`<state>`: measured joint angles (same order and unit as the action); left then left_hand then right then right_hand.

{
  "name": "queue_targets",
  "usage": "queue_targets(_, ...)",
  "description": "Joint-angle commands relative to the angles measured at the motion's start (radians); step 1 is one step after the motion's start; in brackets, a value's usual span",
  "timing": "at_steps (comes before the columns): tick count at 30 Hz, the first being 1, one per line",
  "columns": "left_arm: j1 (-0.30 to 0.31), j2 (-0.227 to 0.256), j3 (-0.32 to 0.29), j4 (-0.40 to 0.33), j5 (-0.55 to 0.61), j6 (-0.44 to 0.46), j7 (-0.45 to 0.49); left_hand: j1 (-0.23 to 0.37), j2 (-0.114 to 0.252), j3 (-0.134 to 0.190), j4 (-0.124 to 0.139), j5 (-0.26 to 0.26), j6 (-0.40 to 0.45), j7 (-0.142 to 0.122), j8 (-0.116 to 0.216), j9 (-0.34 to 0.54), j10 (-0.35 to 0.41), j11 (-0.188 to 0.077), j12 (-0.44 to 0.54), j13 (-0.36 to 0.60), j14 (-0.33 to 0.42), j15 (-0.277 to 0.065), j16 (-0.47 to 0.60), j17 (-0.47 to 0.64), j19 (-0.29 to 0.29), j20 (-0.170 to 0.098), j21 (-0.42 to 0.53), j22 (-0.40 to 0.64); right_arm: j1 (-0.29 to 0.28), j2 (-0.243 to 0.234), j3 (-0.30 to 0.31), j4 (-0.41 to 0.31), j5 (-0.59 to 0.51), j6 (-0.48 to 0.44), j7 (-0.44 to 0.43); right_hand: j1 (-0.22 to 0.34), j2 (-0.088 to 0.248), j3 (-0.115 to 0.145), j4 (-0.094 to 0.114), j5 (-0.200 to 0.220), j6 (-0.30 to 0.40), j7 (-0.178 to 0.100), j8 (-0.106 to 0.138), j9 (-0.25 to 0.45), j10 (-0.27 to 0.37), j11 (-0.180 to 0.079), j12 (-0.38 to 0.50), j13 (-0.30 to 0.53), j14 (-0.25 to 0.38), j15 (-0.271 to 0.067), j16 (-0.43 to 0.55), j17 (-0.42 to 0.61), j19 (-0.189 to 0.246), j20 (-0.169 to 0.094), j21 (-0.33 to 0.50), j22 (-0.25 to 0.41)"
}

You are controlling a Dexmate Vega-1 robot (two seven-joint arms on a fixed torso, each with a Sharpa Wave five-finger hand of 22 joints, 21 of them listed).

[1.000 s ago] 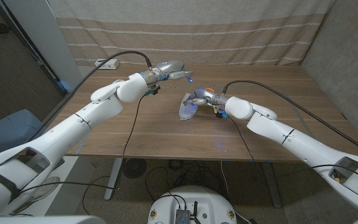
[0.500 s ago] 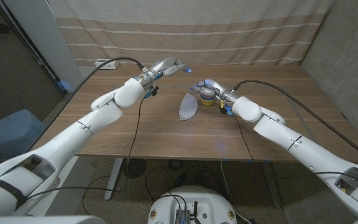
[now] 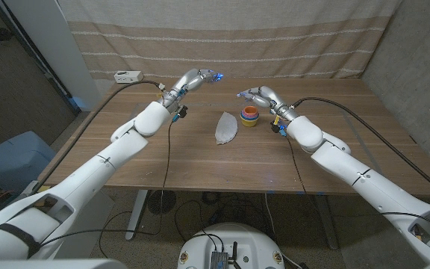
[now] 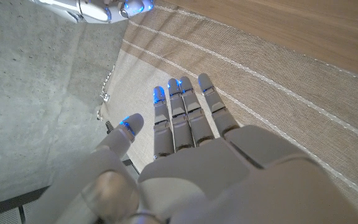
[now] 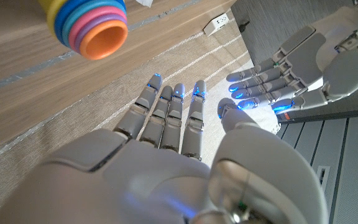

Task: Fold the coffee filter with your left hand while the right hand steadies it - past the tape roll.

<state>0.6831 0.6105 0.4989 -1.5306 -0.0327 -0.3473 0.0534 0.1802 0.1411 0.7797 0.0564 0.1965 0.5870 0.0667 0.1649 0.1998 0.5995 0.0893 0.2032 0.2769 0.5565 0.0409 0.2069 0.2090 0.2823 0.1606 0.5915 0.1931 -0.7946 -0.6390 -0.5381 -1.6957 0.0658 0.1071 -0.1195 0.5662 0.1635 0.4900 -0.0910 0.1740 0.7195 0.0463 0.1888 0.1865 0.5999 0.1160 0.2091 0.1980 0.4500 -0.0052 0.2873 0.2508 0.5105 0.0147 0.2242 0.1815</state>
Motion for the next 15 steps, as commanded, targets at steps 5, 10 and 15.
queue_targets(5, 0.030, -0.049, -0.033, 0.070, -0.201, -0.046, -0.023, 0.001, 0.013, 0.000, 0.005, -0.001, -0.038, -0.005, 0.002, -0.002, -0.027, 0.003, -0.008, -0.001, -0.021, 0.005, -0.007, -0.002, -0.003, 0.002, -0.003, 0.005, -0.068, 0.018, 0.082, -0.008, 0.098, 0.068, -0.072, 0.005, 0.007, -0.001, -0.007, 0.007, 0.001, 0.000, 0.002, 0.002, -0.001, 0.005, -0.003, 0.004, 0.000, 0.006, 0.000, 0.004, -0.006, 0.007, -0.003, 0.002)
queue_targets(10, 0.039, -0.061, -0.043, 0.083, -0.247, -0.049, -0.025, -0.001, 0.009, -0.001, 0.004, -0.002, -0.050, -0.007, 0.003, -0.003, -0.033, 0.006, -0.008, -0.003, -0.025, 0.007, -0.008, -0.004, -0.004, 0.002, -0.003, 0.005, -0.087, 0.029, 0.102, -0.007, 0.135, 0.084, -0.085, 0.005, 0.006, -0.003, -0.008, 0.007, 0.002, 0.001, 0.002, 0.002, -0.002, 0.003, -0.003, 0.004, 0.000, 0.007, 0.000, 0.005, -0.006, 0.009, -0.003, 0.002)
queue_targets(15, 0.039, -0.070, -0.055, 0.103, -0.292, -0.055, -0.037, -0.003, 0.005, -0.001, 0.003, -0.002, -0.060, -0.007, 0.006, -0.004, -0.044, 0.010, -0.010, -0.005, -0.036, 0.010, -0.011, -0.007, -0.006, 0.002, -0.004, 0.005, -0.101, 0.046, 0.122, -0.002, 0.163, 0.104, -0.108, 0.006, -0.001, -0.006, -0.014, 0.007, 0.000, 0.005, 0.002, 0.002, -0.003, 0.012, -0.004, 0.004, -0.001, 0.011, -0.002, 0.003, -0.006, 0.013, -0.003, 0.002)
